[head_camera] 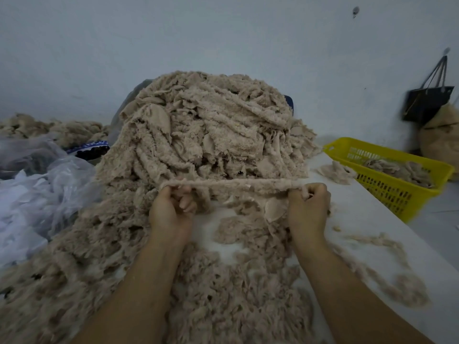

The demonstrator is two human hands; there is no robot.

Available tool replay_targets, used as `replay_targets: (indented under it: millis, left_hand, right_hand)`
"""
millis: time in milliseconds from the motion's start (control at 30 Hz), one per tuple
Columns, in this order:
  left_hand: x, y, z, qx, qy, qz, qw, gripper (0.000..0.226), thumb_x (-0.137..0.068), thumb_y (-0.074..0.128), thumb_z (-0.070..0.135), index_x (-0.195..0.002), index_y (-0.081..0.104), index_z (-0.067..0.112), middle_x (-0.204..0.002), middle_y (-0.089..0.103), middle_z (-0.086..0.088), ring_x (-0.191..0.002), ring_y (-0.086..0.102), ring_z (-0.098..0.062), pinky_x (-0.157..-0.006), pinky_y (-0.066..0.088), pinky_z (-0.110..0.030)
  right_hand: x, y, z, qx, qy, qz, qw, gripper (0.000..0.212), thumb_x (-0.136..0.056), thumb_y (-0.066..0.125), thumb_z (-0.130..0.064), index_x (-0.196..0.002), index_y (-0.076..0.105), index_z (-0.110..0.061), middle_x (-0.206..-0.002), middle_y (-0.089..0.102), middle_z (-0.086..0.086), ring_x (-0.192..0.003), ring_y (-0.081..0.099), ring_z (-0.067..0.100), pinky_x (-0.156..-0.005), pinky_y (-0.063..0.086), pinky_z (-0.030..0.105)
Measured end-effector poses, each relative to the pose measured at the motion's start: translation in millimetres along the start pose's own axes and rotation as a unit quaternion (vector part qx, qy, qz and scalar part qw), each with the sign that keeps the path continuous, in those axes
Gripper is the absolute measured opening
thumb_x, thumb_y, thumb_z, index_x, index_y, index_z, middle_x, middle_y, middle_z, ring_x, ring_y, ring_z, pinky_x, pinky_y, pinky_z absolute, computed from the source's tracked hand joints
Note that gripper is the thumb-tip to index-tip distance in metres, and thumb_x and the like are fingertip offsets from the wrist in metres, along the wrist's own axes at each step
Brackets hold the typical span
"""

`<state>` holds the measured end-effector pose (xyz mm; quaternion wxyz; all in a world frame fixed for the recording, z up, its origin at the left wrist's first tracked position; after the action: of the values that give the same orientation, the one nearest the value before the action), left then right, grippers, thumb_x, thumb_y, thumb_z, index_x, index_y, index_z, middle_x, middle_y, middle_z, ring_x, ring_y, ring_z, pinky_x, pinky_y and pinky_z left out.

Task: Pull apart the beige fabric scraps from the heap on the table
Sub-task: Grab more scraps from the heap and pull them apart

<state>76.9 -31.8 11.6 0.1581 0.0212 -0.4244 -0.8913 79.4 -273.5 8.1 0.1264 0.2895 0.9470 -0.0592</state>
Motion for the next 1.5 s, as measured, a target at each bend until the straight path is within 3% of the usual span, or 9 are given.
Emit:
replay_targets:
  millis: [233, 400, 500, 633, 800, 1033, 1200, 1300, 1500]
  left_hand:
    - [27.0, 17.6, -18.0, -0.541, 0.26, -0.115, 0.791, 0.046, -0.098, 0.045, 0.035, -0.144, 0.041, 0.034, -0.14, 0.047, 0.006, -0.06, 0.05, 0.011, -0.055, 0.042, -0.004]
    - [41.6, 31.6, -50.7, -0.614, 0.204, -0.325, 0.689, 0.05, -0.085, 0.063, 0.057, -0.131, 0.052, 0.042, -0.12, 0.052, 0.035, -0.1, 0.052, 0.013, -0.083, 0.041, -0.006]
    - [31.9, 25.6, -45.9, -0.588, 0.202, -0.26, 0.739, 0.019, -0.096, 0.061, 0.028, -0.078, 0.062, 0.032, -0.062, 0.054, 0.019, -0.058, 0.047, 0.006, -0.058, 0.04, -0.017]
    - [16.6, 15.0, -22.7, -0.355, 0.074, -0.092, 0.927, 0.038, -0.094, 0.058, 0.022, -0.057, 0.066, 0.024, -0.057, 0.058, 0.009, -0.057, 0.054, -0.006, -0.054, 0.04, -0.025]
    - [12.8, 7.4, -18.7, -0.189, -0.063, -0.029, 0.98, 0.04, -0.089, 0.061, 0.027, -0.05, 0.069, 0.02, -0.057, 0.064, -0.002, -0.05, 0.064, -0.015, -0.049, 0.054, -0.029]
    - [9.2, 3.6, -14.8, -0.137, -0.104, -0.051, 0.984, 0.033, -0.09, 0.065, 0.032, -0.061, 0.075, 0.02, -0.068, 0.069, -0.005, -0.058, 0.069, -0.019, -0.053, 0.057, -0.031]
    - [11.5, 2.8, -18.5, -0.205, -0.096, -0.102, 0.969, 0.035, -0.073, 0.077, 0.047, -0.087, 0.08, 0.015, -0.093, 0.076, -0.012, -0.08, 0.073, -0.025, -0.068, 0.061, -0.036]
    - [19.9, 12.6, -29.5, -0.285, -0.075, -0.163, 0.941, 0.04, -0.079, 0.069, 0.052, -0.096, 0.081, 0.017, -0.099, 0.077, -0.009, -0.09, 0.074, -0.019, -0.074, 0.06, -0.032]
    - [29.4, 18.1, -36.1, -0.505, 0.038, -0.237, 0.829, 0.044, -0.084, 0.056, 0.071, -0.087, 0.071, 0.03, -0.073, 0.063, 0.018, -0.067, 0.057, 0.002, -0.062, 0.042, -0.012]
  right_hand:
    - [5.1, 5.7, 2.5, 0.039, 0.01, -0.111, 0.993, 0.036, -0.102, 0.042, -0.021, -0.137, 0.048, -0.015, -0.099, 0.062, 0.001, -0.056, 0.054, -0.005, -0.042, 0.037, 0.011]
    - [18.9, 14.5, -7.3, 0.044, -0.033, -0.181, 0.982, 0.018, -0.096, 0.049, -0.022, -0.081, 0.058, -0.025, -0.06, 0.056, -0.01, -0.047, 0.048, 0.0, -0.042, 0.034, 0.012]
    - [16.8, 16.8, -4.9, 0.059, -0.008, -0.203, 0.977, 0.037, -0.094, 0.058, -0.031, -0.061, 0.044, -0.022, -0.047, 0.044, -0.009, -0.043, 0.037, 0.005, -0.042, 0.029, 0.016]
    - [14.5, 18.6, -1.1, 0.095, -0.027, -0.224, 0.97, 0.037, -0.095, 0.059, -0.031, -0.069, 0.035, -0.02, -0.05, 0.034, -0.01, -0.045, 0.031, 0.006, -0.043, 0.026, 0.018]
    - [11.7, 9.3, -6.2, -0.001, 0.08, -0.173, 0.982, 0.019, -0.098, 0.053, -0.023, -0.1, 0.063, -0.039, -0.073, 0.069, 0.003, -0.048, 0.053, 0.02, -0.049, 0.047, 0.03]
    - [4.6, 12.5, -0.4, -0.386, 0.318, -0.169, 0.849, 0.035, -0.105, 0.033, -0.018, -0.079, 0.053, -0.008, -0.069, 0.054, 0.007, -0.064, 0.056, 0.023, -0.063, 0.056, 0.031]
    - [16.4, 17.4, -5.5, -0.036, 0.121, -0.271, 0.954, 0.018, -0.099, 0.051, -0.021, -0.09, 0.066, -0.024, -0.08, 0.069, -0.006, -0.065, 0.063, 0.006, -0.054, 0.048, 0.021]
    - [34.4, 30.7, -9.7, -0.012, 0.055, -0.399, 0.915, 0.031, -0.088, 0.057, -0.064, -0.107, 0.063, -0.04, -0.089, 0.074, -0.014, -0.081, 0.07, 0.005, -0.064, 0.053, 0.019]
    - [31.8, 29.6, -2.4, 0.058, 0.03, -0.377, 0.924, 0.014, -0.095, 0.061, -0.024, -0.084, 0.056, -0.029, -0.068, 0.061, -0.006, -0.054, 0.054, 0.005, -0.049, 0.041, 0.02]
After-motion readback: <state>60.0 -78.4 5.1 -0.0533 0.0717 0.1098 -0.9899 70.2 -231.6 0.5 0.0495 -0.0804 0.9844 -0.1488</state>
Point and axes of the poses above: each hand's wrist, its own x-axis away from the middle knuckle, its own y-axis out of the palm, z = x × y, the point moved 3 cm from there along -x, towards the middle knuckle
